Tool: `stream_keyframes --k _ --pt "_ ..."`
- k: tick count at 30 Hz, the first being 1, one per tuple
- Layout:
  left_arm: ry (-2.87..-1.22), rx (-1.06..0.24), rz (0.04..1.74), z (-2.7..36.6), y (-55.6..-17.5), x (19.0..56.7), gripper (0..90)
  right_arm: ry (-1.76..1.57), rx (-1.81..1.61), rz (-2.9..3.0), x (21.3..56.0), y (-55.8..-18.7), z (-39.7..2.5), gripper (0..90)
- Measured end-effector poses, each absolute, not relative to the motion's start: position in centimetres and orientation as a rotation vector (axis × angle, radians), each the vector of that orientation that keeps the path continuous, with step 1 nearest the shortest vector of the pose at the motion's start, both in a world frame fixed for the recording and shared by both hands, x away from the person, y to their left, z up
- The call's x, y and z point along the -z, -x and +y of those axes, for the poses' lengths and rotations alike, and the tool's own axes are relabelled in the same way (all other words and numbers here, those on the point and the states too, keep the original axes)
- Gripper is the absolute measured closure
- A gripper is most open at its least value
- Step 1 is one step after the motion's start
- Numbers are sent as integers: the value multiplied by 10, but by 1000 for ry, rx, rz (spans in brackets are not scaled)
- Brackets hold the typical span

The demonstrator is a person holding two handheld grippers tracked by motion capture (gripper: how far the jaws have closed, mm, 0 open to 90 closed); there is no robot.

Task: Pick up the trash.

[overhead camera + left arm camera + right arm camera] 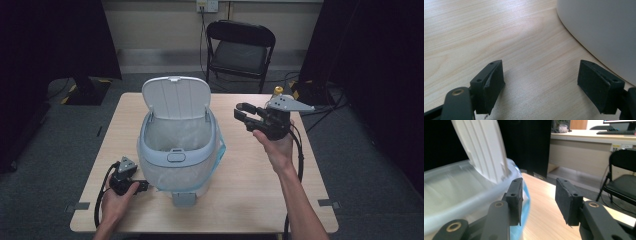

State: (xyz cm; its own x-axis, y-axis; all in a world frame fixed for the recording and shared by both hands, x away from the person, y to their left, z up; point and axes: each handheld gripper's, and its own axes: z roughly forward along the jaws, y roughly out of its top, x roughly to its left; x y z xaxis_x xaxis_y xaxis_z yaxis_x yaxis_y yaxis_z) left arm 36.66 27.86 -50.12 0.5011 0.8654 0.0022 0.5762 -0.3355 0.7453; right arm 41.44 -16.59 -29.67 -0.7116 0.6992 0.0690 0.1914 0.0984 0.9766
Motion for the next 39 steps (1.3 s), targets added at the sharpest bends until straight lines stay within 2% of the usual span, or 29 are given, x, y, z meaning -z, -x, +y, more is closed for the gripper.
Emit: stream_keyframes --k 13,29,39 --pt "-2046 -529 1178 279 -367 501 206 -1054 -1548 1959 338 -437 -207 512" --pt "-2047 -524 1176 279 -367 501 203 -1197 -1393 1928 356 -479 -234 453" --pt "-2048 -524 1176 279 -367 501 203 -1258 -1293 1916 359 -500 -240 371"
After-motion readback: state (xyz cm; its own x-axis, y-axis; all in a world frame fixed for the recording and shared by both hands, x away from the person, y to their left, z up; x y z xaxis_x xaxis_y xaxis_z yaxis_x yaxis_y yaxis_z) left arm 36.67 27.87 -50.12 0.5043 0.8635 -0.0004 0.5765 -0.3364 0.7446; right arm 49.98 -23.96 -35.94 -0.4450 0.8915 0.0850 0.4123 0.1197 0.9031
